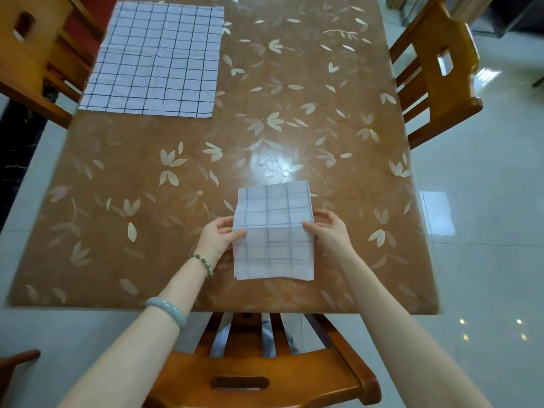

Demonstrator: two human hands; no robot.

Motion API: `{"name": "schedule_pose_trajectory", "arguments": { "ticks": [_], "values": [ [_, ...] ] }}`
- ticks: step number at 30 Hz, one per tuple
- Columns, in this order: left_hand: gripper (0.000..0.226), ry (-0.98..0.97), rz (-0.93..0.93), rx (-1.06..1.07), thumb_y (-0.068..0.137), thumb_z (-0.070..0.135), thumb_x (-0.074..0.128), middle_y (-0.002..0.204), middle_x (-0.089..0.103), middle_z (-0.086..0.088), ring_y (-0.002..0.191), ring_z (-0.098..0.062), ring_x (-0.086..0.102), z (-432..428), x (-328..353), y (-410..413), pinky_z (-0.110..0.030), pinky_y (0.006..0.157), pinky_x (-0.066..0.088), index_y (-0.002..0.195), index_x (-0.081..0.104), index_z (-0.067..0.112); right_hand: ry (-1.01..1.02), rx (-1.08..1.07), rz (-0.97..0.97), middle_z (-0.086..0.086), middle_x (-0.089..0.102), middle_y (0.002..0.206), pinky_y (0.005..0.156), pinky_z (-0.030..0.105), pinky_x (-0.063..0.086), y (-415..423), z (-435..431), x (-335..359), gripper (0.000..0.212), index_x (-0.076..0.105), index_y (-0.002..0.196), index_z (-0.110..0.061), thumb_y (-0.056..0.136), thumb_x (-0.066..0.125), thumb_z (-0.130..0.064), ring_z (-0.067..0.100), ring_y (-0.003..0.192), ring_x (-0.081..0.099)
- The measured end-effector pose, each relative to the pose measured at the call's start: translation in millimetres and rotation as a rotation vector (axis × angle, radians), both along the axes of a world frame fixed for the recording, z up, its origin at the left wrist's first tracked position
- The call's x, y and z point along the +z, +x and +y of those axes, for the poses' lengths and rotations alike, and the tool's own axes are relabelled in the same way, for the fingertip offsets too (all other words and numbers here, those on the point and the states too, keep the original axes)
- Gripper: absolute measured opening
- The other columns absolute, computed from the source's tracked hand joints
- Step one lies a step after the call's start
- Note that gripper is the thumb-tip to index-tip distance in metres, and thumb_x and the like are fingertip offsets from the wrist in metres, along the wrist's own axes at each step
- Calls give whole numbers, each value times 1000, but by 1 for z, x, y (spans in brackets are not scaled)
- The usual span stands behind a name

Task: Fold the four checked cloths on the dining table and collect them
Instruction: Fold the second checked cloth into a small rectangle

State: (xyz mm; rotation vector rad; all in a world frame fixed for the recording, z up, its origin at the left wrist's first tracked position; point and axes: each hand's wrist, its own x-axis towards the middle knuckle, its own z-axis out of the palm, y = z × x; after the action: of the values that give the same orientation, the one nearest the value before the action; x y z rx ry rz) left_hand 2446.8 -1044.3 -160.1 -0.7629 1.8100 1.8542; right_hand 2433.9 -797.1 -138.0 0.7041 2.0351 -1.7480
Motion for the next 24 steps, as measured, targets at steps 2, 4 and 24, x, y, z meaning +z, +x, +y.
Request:
{"name": "schedule_pose_trajectory", "arguments": {
  "ticks": [2, 4, 24],
  "values": [
    [49, -137, 80, -42, 77, 9, 76, 99, 68, -3, 89, -11, 66, 1, 6, 2, -22, 70, 55, 120, 53, 17, 39, 37, 80, 4, 68, 94, 57, 11, 48, 7, 0, 2, 46, 50, 123, -23, 83, 70, -14, 13, 84, 67],
    [50, -186, 168, -77, 77, 5, 76, 95, 66, 4, 87, -6, 64, 4, 11, 4, -17, 69, 53, 119, 53, 18, 52, 87, 112, 5, 68, 89, 59, 11, 48, 10, -1, 0, 40, 58, 118, -21, 81, 72, -12, 16, 84, 66],
    [15, -396, 232, -309, 81, 16, 73, 90, 68, -9, 77, -16, 60, -3, 42, -17, -34, 72, 51, 90, 64, 9, 316, 319, 161, -2, 59, 72, 58, 21, 49, -1, 5, 26, 9, 66, 85, -10, 81, 70, -16, 13, 67, 57]
  ]
}}
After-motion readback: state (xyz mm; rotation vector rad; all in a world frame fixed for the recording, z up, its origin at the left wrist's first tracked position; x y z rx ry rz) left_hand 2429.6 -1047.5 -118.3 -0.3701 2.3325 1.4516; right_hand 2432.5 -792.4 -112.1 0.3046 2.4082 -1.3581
